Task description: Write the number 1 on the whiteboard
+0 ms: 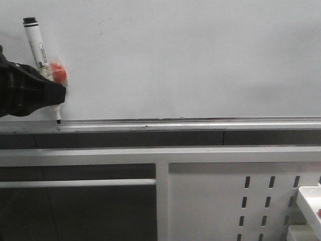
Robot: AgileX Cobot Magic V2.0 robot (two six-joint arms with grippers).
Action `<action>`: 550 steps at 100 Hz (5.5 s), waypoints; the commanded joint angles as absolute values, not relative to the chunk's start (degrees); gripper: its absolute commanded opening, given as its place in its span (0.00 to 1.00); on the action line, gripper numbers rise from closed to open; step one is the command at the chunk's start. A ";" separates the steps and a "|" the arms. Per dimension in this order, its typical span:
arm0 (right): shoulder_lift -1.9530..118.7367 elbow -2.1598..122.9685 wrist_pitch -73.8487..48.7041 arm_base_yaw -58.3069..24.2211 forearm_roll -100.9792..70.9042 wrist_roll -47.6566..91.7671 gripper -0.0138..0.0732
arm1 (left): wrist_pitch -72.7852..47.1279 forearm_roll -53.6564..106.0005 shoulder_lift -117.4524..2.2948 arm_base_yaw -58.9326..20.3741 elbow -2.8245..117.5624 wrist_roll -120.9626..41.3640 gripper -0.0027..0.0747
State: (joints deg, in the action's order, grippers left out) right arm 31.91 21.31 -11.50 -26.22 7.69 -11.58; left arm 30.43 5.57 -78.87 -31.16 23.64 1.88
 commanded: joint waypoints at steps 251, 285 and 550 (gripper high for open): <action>61.09 51.02 -17.45 -59.14 18.02 2.30 0.08 | -9.80 -30.47 -48.09 -55.75 36.92 2.42 0.64; 53.94 49.23 -13.60 -57.26 29.93 2.30 0.08 | -17.29 -28.31 -33.27 -55.75 36.92 4.02 0.52; 67.43 37.93 -29.57 -57.26 94.51 -74.64 0.10 | -31.55 -35.58 -1.56 -52.21 26.26 26.29 0.05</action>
